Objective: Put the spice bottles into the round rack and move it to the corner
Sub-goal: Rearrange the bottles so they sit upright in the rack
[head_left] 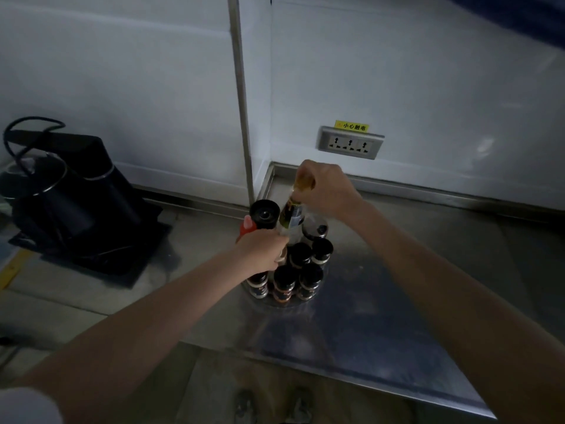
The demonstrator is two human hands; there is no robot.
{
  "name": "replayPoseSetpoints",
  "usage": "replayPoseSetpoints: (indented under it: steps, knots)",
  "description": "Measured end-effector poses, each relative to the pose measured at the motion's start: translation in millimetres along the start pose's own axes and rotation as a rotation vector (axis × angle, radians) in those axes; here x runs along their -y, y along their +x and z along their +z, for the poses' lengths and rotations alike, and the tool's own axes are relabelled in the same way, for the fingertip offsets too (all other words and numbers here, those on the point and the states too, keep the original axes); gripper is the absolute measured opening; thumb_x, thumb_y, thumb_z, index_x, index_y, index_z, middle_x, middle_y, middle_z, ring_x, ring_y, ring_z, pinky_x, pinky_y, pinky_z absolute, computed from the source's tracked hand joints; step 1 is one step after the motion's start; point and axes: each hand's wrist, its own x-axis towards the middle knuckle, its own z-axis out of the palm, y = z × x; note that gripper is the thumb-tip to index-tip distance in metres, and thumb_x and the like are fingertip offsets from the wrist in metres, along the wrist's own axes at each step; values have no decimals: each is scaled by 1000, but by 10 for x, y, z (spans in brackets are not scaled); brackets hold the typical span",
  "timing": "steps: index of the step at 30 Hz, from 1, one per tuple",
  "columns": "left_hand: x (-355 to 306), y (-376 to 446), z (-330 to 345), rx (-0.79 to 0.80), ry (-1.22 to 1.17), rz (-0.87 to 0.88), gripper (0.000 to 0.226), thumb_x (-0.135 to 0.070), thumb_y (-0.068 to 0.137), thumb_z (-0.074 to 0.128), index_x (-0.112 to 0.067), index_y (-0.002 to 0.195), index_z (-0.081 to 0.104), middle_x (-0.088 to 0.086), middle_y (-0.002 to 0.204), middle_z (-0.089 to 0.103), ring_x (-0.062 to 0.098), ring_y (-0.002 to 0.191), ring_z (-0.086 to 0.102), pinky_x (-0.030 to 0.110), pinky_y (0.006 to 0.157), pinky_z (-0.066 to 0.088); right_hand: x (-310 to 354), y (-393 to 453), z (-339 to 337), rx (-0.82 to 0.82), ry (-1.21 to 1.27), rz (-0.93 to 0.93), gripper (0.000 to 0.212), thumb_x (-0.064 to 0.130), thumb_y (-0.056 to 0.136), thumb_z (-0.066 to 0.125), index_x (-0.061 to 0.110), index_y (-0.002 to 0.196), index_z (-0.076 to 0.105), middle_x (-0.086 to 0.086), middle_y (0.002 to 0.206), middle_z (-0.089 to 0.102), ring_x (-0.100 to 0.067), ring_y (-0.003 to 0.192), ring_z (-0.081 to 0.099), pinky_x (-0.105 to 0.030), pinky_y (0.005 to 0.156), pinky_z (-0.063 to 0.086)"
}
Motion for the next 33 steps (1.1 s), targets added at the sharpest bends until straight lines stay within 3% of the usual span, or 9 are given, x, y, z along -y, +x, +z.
replayPoseSetpoints:
  steps: [3,7,12,17,20,25,27,29,33]
  knots:
    - [14,83,16,91,57,16,49,-11,80,64,-6,126,46,13,125,55,29,106,59,41,92,51,-62,-71,-141,-26,70,33,23,20,76,68,13,97,60,0,87,58,-15,79,54,-21,63,43]
    - [14,121,0,66,65,13,48,-12,77,66,-8,122,49,11,122,57,27,106,58,41,92,50,-214,-127,-154,-28,69,91,24,19,77,68,15,99,59,1,89,58,-16,82,54,-23,69,41]
    - [-56,126,-177,45,88,-87,43,-10,83,60,-13,124,46,6,128,51,28,117,50,62,100,32,-280,-148,-153,-34,103,87,27,19,76,69,15,101,59,2,91,58,-16,87,56,-25,74,46]
    - [-102,171,-116,-87,159,46,40,-4,85,55,-10,123,46,10,122,54,29,109,54,40,84,50,-304,-141,-135,-26,116,61,25,18,76,68,15,99,60,2,88,58,-14,82,54,-18,65,40]
    - [-60,206,-28,-132,186,89,45,-2,85,54,-11,128,43,8,127,51,27,117,46,37,90,49,-349,-144,-125,-28,119,55,24,18,77,69,15,99,60,2,89,57,-13,81,52,-13,60,37]
    - [-13,202,62,-212,179,123,53,-3,84,56,-12,133,38,7,137,45,23,124,46,38,94,52,-386,-138,-139,-57,126,59,23,17,76,69,14,98,61,2,88,59,-13,82,54,-20,69,43]
    - [9,124,54,-264,152,116,47,-7,86,55,-13,131,42,8,141,43,23,127,46,51,95,50,-378,-127,-152,-62,123,58,23,17,76,68,14,98,61,3,87,59,-13,82,54,-21,71,43]
    - [83,10,47,-398,150,148,37,-13,84,57,-12,121,54,8,128,57,23,114,59,64,86,50,-361,-112,-163,-65,97,33,23,17,76,68,13,99,61,2,88,59,-13,81,54,-15,66,42]
    - [313,-275,53,-547,66,233,13,-20,80,55,-14,81,67,1,79,70,17,65,68,28,63,56,-238,-77,-181,-56,148,-44,24,14,75,70,12,98,63,10,76,57,-1,67,52,1,55,42]
